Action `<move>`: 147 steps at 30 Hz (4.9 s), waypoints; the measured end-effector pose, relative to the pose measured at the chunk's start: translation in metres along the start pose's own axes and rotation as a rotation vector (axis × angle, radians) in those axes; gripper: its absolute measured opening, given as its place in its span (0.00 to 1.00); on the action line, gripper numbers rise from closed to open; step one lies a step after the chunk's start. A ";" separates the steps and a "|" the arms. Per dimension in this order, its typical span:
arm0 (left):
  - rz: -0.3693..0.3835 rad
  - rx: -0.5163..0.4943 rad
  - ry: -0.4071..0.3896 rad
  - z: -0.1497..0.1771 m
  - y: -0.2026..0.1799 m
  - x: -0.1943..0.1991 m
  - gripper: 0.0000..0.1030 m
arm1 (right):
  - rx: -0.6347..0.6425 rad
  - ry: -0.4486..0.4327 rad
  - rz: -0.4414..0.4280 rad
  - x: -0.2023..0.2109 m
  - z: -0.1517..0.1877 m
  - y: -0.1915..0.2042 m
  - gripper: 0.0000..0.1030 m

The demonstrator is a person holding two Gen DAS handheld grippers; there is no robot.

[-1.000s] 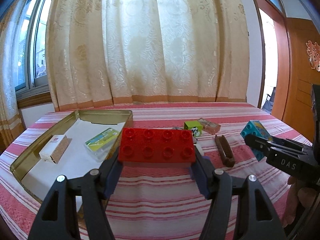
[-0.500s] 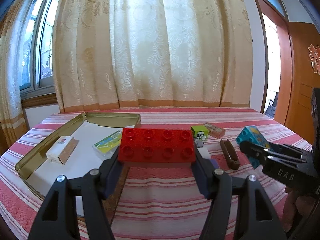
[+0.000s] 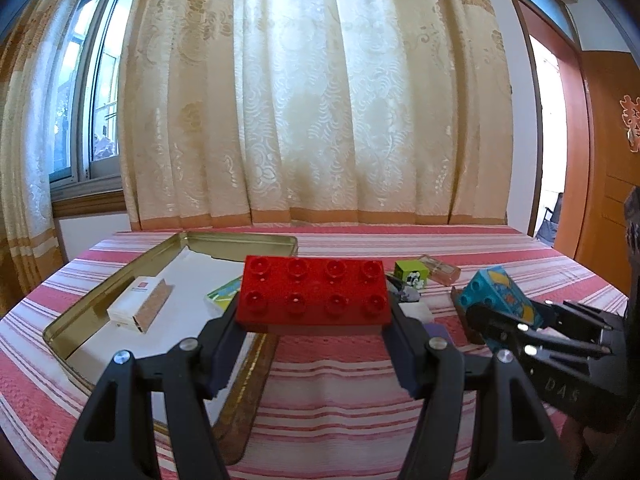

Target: Organize rigid objects

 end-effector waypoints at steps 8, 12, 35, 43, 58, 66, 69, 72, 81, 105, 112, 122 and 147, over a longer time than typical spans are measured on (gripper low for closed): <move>-0.013 0.010 -0.009 0.001 0.009 0.003 0.63 | -0.044 -0.024 -0.042 0.001 -0.006 0.002 0.43; -0.021 0.011 -0.013 0.000 0.012 0.005 0.63 | -0.053 -0.015 -0.046 -0.005 -0.008 0.006 0.43; -0.054 0.039 -0.043 0.000 0.035 0.015 0.63 | -0.018 -0.052 -0.097 0.001 -0.008 0.034 0.43; -0.055 0.051 -0.045 0.000 0.039 0.016 0.63 | -0.007 -0.061 -0.112 0.003 -0.008 0.042 0.43; -0.069 0.059 -0.051 0.001 0.049 0.020 0.63 | 0.009 -0.062 -0.131 0.003 -0.009 0.054 0.43; -0.101 0.090 -0.036 0.001 0.073 0.025 0.63 | 0.046 -0.014 -0.179 -0.004 -0.008 0.071 0.43; -0.116 0.122 -0.017 0.001 0.093 0.027 0.63 | 0.038 0.039 -0.222 -0.013 -0.009 0.080 0.43; -0.125 0.140 -0.010 -0.001 0.108 0.030 0.63 | 0.030 0.079 -0.262 -0.020 -0.016 0.091 0.43; -0.146 0.125 0.045 -0.011 0.131 0.020 0.63 | 0.129 0.071 -0.287 -0.042 -0.053 0.139 0.43; -0.246 0.131 0.144 0.005 0.142 0.021 0.94 | 0.176 0.093 -0.320 -0.053 -0.055 0.152 0.75; -0.159 0.108 0.137 0.000 0.092 0.010 0.94 | 0.156 0.058 -0.186 -0.021 -0.035 0.068 0.75; -0.011 0.000 0.233 0.002 -0.008 -0.042 0.96 | -0.079 0.129 0.084 -0.033 -0.025 -0.069 0.75; 0.173 0.010 0.567 0.036 -0.078 -0.124 0.38 | -0.132 0.225 0.112 -0.061 -0.015 -0.097 0.75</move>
Point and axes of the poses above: each gripper's, at about its wrist camera, not at the fingertips, and x roughly against the way its jaws point, y to its left, z to its underside, the point moved 5 cm from there along -x, roughly the way its jaws point, and after that the axes turned 12 degrees about z, right-handed, at the moved point
